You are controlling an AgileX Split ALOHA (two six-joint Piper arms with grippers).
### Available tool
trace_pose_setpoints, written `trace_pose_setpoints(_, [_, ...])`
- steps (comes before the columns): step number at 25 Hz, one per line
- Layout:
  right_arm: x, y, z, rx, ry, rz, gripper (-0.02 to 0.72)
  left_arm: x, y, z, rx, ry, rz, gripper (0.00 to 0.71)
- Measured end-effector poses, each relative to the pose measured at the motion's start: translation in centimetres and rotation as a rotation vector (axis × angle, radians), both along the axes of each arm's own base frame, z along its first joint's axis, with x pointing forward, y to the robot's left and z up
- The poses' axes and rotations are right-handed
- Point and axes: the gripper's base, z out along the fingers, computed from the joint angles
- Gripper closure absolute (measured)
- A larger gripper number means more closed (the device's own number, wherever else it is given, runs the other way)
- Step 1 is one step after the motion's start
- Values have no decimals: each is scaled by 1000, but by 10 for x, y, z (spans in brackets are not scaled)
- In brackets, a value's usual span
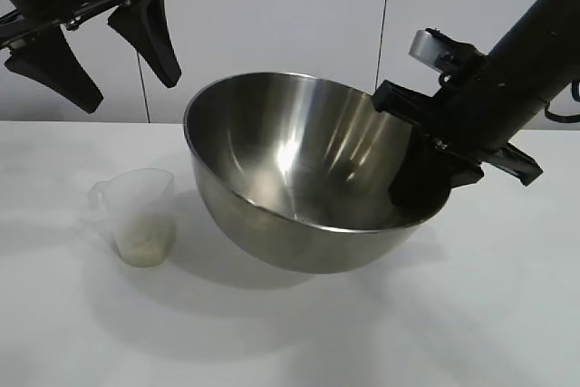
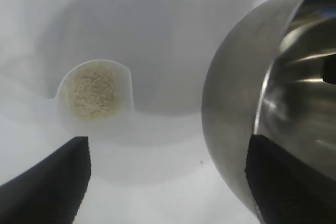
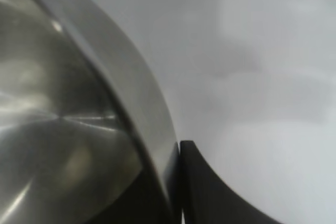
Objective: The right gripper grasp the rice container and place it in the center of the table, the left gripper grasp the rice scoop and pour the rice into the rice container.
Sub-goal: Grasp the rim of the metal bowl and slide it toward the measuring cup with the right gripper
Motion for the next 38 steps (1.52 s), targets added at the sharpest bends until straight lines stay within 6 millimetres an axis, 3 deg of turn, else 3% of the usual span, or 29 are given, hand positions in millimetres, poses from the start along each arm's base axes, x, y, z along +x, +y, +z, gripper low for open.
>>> trace_pose_setpoints(13, [3, 1, -40, -70, 136, -88, 692, 0, 0, 0, 0, -1, 0, 124])
trace_pose_setpoints(26, [9, 3, -41, -31, 103, -166, 692, 0, 0, 0, -1, -5, 2, 124])
trace_pose_setpoints(33, [5, 17, -44, -22, 116, -143, 692, 1, 0, 0, -1, -6, 2, 124])
trace_pose_setpoints(38, [5, 17, -46, -27, 118, -150, 692, 1, 0, 0, -1, -6, 3, 124])
